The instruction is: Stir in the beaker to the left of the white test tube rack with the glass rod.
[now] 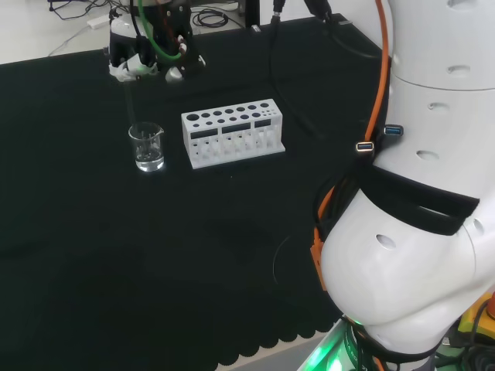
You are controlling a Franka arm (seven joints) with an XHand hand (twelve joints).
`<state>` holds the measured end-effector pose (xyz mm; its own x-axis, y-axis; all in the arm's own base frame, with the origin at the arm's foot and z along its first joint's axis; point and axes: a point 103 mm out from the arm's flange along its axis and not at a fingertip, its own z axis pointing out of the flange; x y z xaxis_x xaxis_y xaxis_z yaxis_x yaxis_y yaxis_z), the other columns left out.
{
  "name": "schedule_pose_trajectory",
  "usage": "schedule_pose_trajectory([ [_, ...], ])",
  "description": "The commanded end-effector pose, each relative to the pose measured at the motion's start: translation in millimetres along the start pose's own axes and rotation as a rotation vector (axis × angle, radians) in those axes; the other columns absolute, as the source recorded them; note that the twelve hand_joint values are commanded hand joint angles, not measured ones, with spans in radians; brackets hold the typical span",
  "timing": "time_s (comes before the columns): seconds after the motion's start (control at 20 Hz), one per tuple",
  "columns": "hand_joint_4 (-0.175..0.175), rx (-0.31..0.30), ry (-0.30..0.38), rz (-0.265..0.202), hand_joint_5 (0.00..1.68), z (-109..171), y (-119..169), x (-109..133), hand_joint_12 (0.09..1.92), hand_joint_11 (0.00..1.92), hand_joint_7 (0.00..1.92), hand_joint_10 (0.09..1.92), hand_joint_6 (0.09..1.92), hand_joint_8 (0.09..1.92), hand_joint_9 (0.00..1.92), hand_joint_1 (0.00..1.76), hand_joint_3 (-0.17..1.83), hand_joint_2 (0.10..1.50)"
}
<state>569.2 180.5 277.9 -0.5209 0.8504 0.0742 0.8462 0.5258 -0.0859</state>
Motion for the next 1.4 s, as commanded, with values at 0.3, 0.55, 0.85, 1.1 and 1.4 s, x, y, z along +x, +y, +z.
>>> schedule_pose_trajectory([
  [0.3,-0.175,-0.009,-0.011,0.003,1.30,-7,9,-15,0.69,1.60,1.20,0.68,0.17,0.97,1.65,1.31,-0.17,1.10],
  [0.55,-0.175,-0.022,-0.002,0.000,1.30,-11,-4,-28,0.69,1.60,1.20,0.68,0.17,0.97,1.65,1.31,-0.17,1.10],
  [0.85,-0.175,0.002,-0.023,0.011,1.30,-9,-29,-22,0.69,1.60,1.20,0.68,0.18,0.97,1.65,1.31,-0.17,1.10],
  [1.1,-0.175,0.029,-0.019,0.006,1.30,3,-34,-11,0.69,1.60,1.20,0.68,0.18,0.97,1.65,1.31,-0.17,1.10],
  [1.4,-0.175,0.032,-0.012,-0.022,1.30,13,-23,11,0.69,1.60,1.20,0.68,0.17,0.98,1.65,1.31,-0.17,1.10],
])
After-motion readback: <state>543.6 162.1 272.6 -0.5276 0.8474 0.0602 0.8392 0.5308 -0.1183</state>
